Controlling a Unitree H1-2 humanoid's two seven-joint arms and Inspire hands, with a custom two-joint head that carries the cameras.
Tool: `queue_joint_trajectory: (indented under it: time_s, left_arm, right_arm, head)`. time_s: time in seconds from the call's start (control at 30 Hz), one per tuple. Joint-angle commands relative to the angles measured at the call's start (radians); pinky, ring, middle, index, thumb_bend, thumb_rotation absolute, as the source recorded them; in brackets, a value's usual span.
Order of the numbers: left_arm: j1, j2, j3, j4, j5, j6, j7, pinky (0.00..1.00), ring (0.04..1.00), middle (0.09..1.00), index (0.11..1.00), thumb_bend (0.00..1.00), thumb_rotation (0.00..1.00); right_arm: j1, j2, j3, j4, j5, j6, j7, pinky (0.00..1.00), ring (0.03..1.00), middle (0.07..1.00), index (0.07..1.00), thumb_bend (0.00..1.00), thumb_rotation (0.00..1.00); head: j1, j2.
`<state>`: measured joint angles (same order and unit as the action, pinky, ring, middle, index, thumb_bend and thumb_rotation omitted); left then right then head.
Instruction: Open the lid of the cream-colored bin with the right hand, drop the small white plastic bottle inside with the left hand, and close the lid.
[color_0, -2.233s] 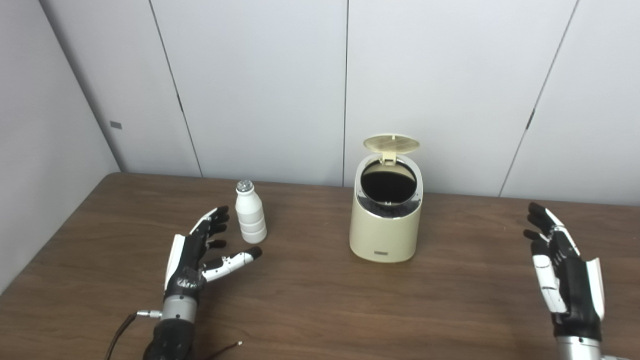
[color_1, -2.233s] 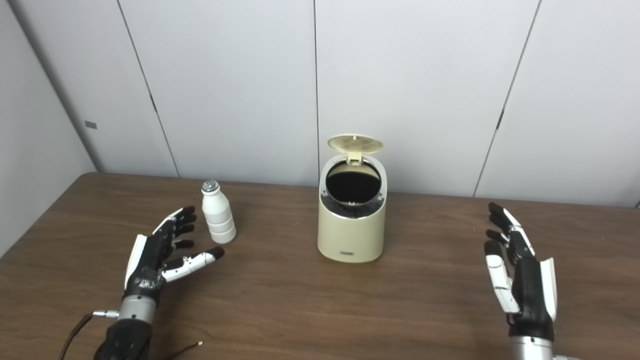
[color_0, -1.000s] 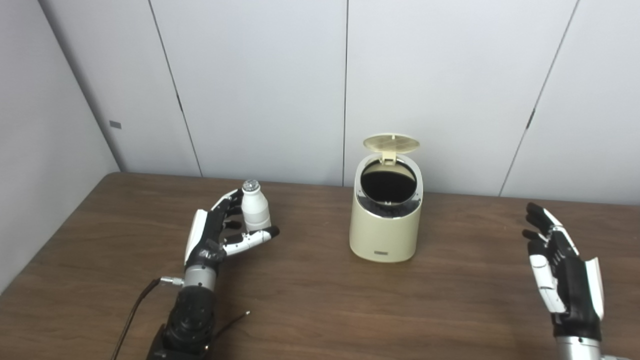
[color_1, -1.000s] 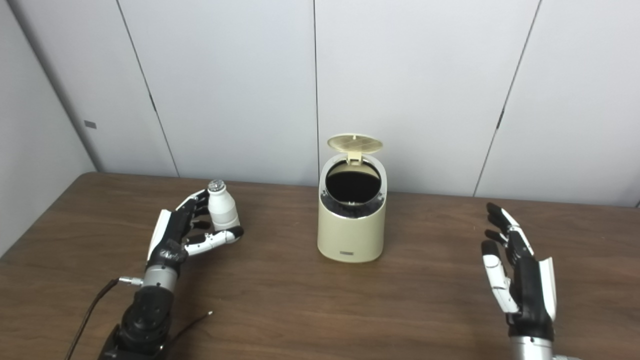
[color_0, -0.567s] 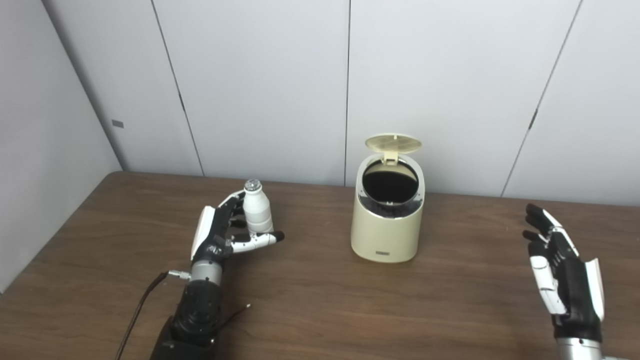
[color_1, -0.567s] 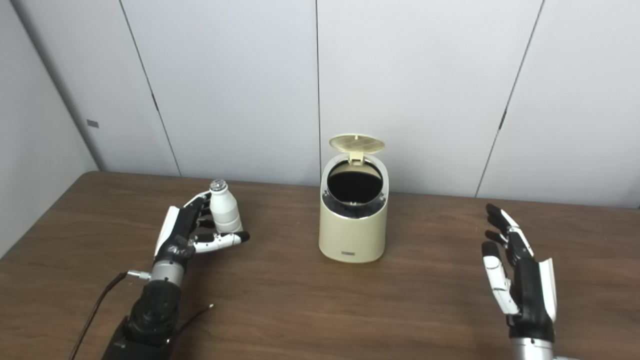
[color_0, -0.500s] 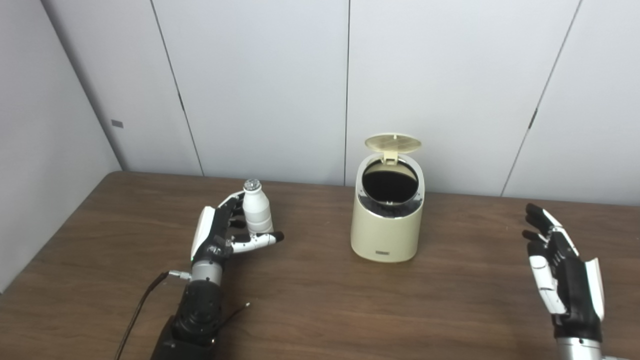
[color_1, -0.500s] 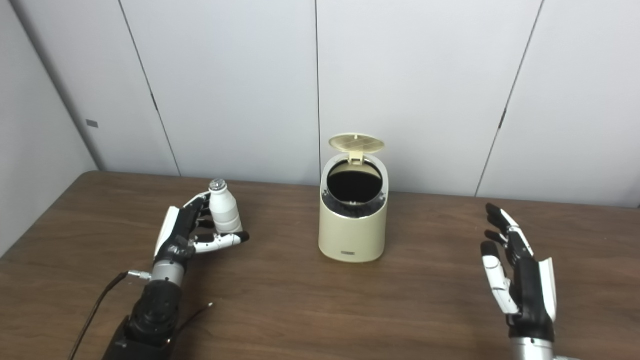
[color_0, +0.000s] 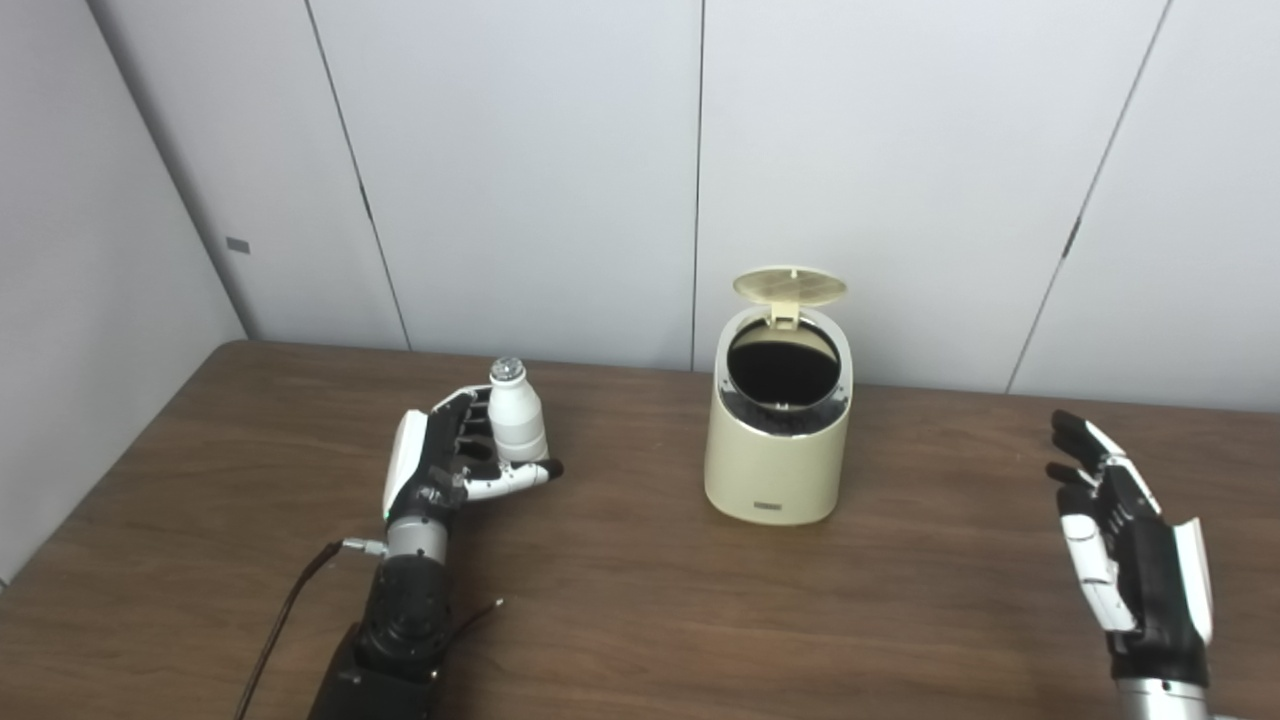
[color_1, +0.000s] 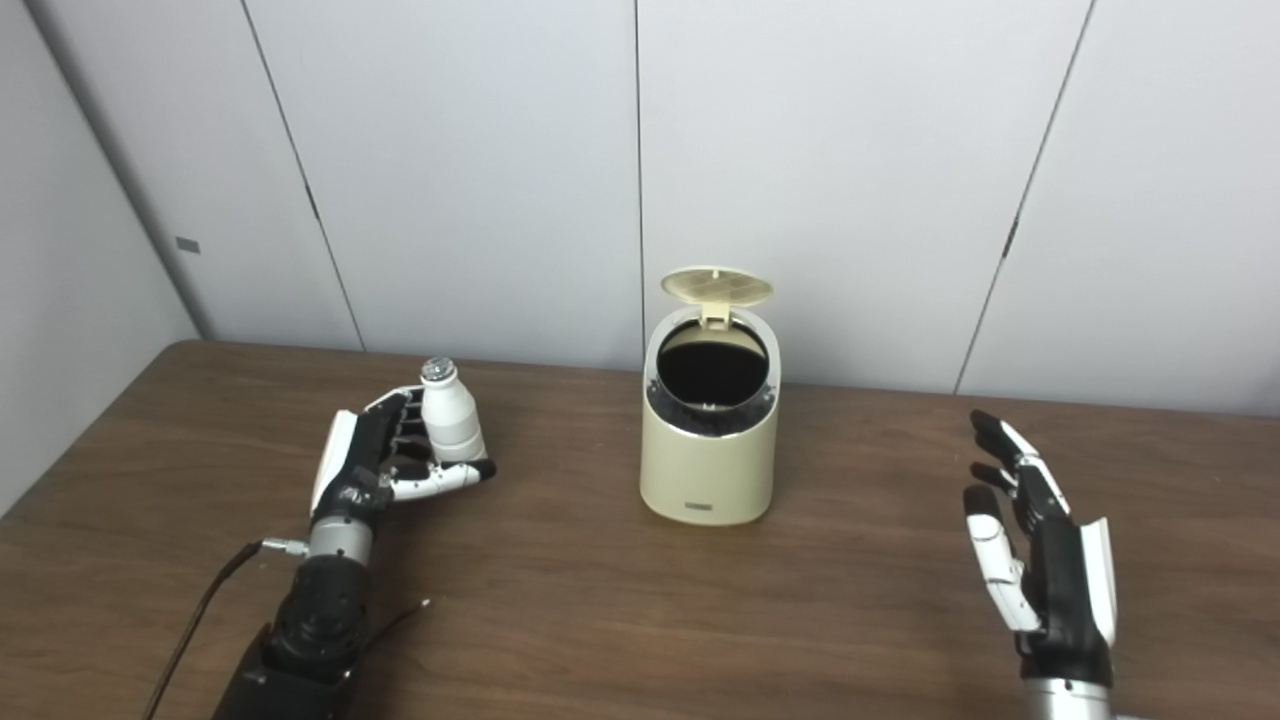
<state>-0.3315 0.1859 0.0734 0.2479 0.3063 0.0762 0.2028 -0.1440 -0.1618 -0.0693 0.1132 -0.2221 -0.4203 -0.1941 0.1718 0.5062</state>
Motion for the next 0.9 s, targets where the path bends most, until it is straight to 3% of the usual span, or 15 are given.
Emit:
queue_joint_trajectory:
  time_s: [0.0, 0.2, 0.47, 0.5, 0.53, 0.57, 0.73, 0.87]
  left_arm:
    - [-0.052, 0.010, 0.007, -0.006, -0.012, -0.035, 0.016, 0.58, 0.656, 0.673, 0.685, 0.87, 0.07]
    - [-0.060, -0.002, 0.020, 0.011, -0.049, -0.068, 0.021, 0.52, 0.607, 0.632, 0.632, 0.86, 0.03]
    - [-0.076, -0.021, 0.031, 0.037, -0.047, -0.124, 0.071, 0.45, 0.528, 0.564, 0.582, 0.85, 0.01]
    - [-0.086, -0.027, 0.036, 0.048, -0.044, -0.137, 0.094, 0.43, 0.498, 0.515, 0.552, 0.69, 0.00]
    - [-0.093, -0.030, 0.039, 0.057, -0.042, -0.148, 0.109, 0.39, 0.455, 0.489, 0.517, 0.59, 0.00]
    - [-0.099, -0.033, 0.043, 0.062, -0.043, -0.154, 0.121, 0.38, 0.440, 0.480, 0.505, 0.56, 0.00]
    - [-0.137, -0.025, 0.039, 0.098, -0.020, -0.192, 0.171, 0.29, 0.345, 0.430, 0.493, 0.52, 0.00]
    - [-0.154, -0.020, 0.032, 0.102, -0.009, -0.185, 0.179, 0.26, 0.323, 0.416, 0.499, 0.52, 0.00]
  right_arm:
    - [0.027, -0.002, 0.001, 0.010, 0.000, -0.017, 0.006, 0.77, 0.858, 0.862, 0.822, 0.20, 0.85]
    - [0.029, -0.002, 0.000, 0.011, -0.001, -0.011, 0.012, 0.77, 0.859, 0.865, 0.825, 0.20, 0.80]
    - [0.026, -0.004, 0.001, 0.025, -0.018, -0.024, 0.005, 0.76, 0.855, 0.862, 0.828, 0.20, 0.83]
    - [0.027, -0.004, 0.001, 0.025, -0.011, -0.024, 0.008, 0.77, 0.855, 0.863, 0.827, 0.20, 0.84]
    - [0.027, -0.003, 0.001, 0.025, -0.006, -0.022, 0.011, 0.77, 0.858, 0.866, 0.827, 0.20, 0.84]
    - [0.027, -0.002, 0.002, 0.024, 0.001, -0.020, 0.014, 0.77, 0.860, 0.866, 0.827, 0.20, 0.83]
    - [0.027, 0.000, 0.002, 0.030, -0.017, -0.021, 0.006, 0.77, 0.860, 0.866, 0.825, 0.21, 0.83]
    - [0.024, 0.003, 0.004, 0.041, -0.015, -0.025, 0.003, 0.77, 0.862, 0.867, 0.826, 0.21, 0.83]
  head:
    - [0.001, 0.002]
    - [0.001, 0.002]
    - [-0.001, 0.002]
    - [-0.003, 0.001]
    - [-0.003, 0.001]
    - [-0.003, 0.001]
    - [-0.003, 0.000]
    - [-0.006, -0.002]
